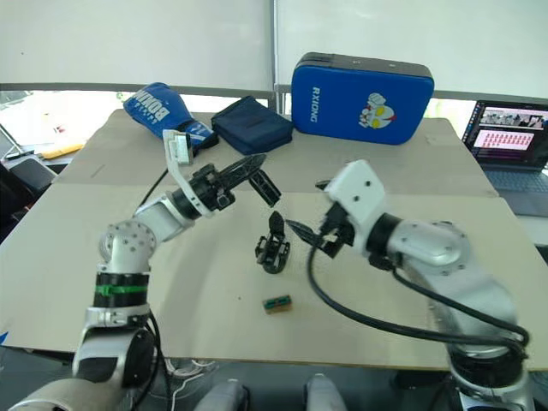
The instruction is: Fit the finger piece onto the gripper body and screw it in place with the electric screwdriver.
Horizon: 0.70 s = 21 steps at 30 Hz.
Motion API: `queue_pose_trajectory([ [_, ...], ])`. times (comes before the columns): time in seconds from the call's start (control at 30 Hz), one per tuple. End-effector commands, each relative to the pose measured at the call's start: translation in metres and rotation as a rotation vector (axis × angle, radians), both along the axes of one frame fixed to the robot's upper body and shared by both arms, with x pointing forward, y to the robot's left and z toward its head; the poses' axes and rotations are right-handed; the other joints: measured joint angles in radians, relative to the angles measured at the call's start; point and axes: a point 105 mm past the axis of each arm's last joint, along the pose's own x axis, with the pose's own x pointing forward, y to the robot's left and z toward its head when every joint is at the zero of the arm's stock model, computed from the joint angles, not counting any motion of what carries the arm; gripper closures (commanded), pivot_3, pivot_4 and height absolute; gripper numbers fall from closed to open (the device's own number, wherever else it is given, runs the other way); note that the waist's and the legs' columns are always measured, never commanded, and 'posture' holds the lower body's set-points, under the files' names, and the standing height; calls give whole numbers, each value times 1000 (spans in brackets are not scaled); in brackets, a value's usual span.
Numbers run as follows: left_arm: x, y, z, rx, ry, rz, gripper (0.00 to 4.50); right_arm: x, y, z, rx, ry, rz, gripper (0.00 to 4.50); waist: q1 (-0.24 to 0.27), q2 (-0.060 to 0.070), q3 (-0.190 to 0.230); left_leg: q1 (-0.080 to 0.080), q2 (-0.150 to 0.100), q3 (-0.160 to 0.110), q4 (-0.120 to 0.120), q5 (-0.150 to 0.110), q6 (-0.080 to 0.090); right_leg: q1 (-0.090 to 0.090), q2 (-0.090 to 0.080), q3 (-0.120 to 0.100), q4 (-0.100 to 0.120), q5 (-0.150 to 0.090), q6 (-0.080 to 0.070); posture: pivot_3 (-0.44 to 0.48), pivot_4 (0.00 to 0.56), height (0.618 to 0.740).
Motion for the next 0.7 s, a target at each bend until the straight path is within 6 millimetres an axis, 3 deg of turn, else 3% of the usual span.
queue_pose_trajectory([
  [0.03,-13,4,4,131,-121,-172,4500,-22,-6,3,84,188,145,55,0,0,0,0,0,0,0,0,0,0,0,0,0,0,0,0,150,740],
  [0.23,-29,2,-4,270,-157,-391,4500,-32,0,-16,122,474,234,55,3,0,0,-1,0,0,0,0,0,0,-1,0,0,0,0,0,150,740],
  [0.43,-45,-15,-11,302,-142,-517,4500,-24,32,-23,167,549,264,55,-4,0,0,-7,1,0,0,0,0,-9,0,1,3,0,-1,0,150,740],
  [0.7,-54,-22,-18,330,-116,-570,4500,-18,60,-31,160,607,296,55,-7,1,0,-8,0,0,0,0,0,-13,-1,2,10,0,-1,0,150,740],
])
